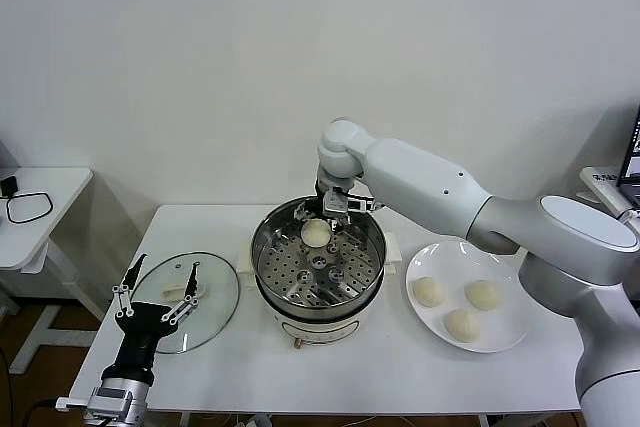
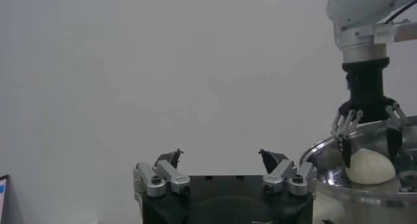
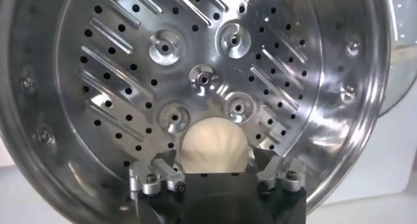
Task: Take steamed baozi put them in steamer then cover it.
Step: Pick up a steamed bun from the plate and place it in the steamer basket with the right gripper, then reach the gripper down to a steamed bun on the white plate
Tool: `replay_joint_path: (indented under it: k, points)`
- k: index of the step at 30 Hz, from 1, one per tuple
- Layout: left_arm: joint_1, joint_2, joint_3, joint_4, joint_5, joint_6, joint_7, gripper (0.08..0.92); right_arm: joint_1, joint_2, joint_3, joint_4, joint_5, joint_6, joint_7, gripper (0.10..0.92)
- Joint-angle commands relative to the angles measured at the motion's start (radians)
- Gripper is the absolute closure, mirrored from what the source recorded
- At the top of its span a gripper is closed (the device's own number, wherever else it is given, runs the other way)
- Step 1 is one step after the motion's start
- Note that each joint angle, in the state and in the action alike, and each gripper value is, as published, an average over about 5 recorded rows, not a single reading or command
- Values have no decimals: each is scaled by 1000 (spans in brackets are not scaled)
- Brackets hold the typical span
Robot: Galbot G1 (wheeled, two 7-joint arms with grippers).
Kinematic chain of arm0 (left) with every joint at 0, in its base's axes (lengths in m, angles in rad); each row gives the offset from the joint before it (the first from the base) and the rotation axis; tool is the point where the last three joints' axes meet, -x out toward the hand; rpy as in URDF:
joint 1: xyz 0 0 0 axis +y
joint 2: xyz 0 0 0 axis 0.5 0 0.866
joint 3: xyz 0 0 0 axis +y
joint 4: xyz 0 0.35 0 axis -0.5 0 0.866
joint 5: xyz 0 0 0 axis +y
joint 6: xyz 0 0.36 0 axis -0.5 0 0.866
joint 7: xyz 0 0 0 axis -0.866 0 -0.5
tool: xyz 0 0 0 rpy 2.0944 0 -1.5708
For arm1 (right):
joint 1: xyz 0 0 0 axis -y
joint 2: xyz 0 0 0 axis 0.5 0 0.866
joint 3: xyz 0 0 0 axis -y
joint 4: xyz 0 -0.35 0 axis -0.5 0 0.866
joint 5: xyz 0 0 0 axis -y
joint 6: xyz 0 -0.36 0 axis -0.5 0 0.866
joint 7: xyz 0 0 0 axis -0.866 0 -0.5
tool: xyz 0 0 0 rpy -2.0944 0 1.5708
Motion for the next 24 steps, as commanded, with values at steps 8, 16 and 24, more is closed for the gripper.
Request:
replay_joint_path:
  k: [8,16,24]
  points:
    - [-4,1,9,0,1,2,1,177,290,-318,-163,47,658,-573,-108,203]
    - [-5,1,14,2,1,1,1,177,260,-503,-346,40,808,-730,-106,203]
    - [-6,-3,18,5,4,1,0,177,75,-578,-400,76,746,-748,-15,203]
